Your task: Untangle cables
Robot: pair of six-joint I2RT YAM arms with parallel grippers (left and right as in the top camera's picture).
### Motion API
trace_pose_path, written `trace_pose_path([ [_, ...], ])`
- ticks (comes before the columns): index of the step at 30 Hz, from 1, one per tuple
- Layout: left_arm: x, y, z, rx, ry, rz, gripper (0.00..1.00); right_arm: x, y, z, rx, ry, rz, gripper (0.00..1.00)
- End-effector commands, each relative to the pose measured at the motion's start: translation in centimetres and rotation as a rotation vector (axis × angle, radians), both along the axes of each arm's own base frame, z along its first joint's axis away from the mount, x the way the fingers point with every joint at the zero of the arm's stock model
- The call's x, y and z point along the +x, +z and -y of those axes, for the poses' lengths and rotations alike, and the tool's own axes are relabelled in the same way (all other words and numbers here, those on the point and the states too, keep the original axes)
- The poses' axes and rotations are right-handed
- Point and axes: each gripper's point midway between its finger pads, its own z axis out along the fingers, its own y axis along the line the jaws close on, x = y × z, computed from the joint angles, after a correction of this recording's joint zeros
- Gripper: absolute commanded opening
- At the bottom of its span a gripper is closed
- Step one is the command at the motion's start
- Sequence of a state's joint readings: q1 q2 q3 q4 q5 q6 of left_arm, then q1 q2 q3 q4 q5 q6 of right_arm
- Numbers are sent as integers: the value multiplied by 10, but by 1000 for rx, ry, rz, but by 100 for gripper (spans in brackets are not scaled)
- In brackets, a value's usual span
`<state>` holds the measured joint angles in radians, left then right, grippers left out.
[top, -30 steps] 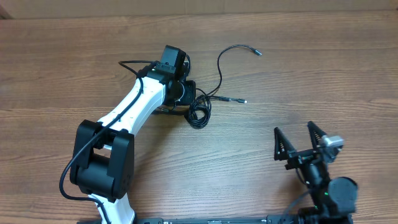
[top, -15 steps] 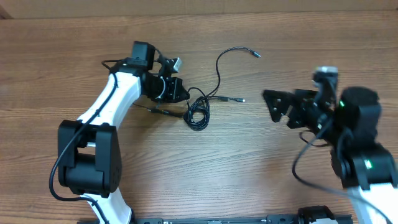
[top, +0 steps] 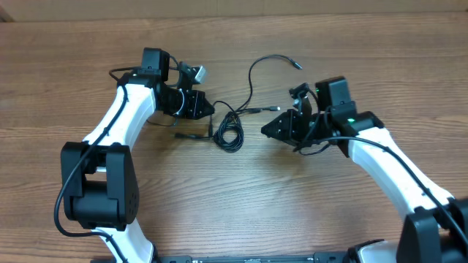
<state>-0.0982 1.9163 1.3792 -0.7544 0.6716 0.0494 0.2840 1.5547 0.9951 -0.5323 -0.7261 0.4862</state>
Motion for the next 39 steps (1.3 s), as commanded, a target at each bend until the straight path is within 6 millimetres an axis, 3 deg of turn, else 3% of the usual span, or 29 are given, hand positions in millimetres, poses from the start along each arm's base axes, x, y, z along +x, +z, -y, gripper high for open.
trace_pose_path([
  [1,9,-17,-23,156,157,-60,4,14,-19,1,-126,-85,2,43],
  [3,5,-19,-20,157,150,-75,4,15,-27,-3,-181,-91,24,53],
  [6,-7,-21,-9,156,135,-124,49,19,-49,0,-304,-211,-13,54],
  [7,-13,-21,-4,160,124,-141,54,20,-57,1,-334,-250,-33,53],
  [10,-26,-23,6,176,89,-173,71,23,-72,-18,-337,-254,-25,38],
  [12,-30,-27,10,215,94,-183,75,28,-82,-33,-320,-233,3,24],
  [14,-31,-35,4,311,188,-210,74,33,-92,-37,-309,-255,-13,21],
  [16,-33,-40,2,357,211,-212,70,35,-93,-38,-300,-263,-12,38],
  [20,-23,-47,-1,428,293,-163,65,35,-91,-47,-292,-251,20,40],
  [21,-21,-46,3,410,293,-157,61,34,-91,-49,-297,-253,25,40],
  [23,-19,-45,11,389,314,-157,41,35,-94,-49,-321,-314,29,40],
  [30,-33,-59,19,426,325,-173,44,43,-90,-51,-361,-393,100,40],
  [31,-35,-62,20,425,335,-179,41,43,-90,-51,-362,-393,100,41],
  [32,-38,-66,21,425,331,-179,29,43,-90,-51,-362,-394,100,41],
  [33,-41,-70,20,438,326,-182,4,43,-90,-51,-365,-390,102,42],
  [39,-39,-47,27,365,110,-88,4,42,-91,-51,-366,-388,99,52],
])
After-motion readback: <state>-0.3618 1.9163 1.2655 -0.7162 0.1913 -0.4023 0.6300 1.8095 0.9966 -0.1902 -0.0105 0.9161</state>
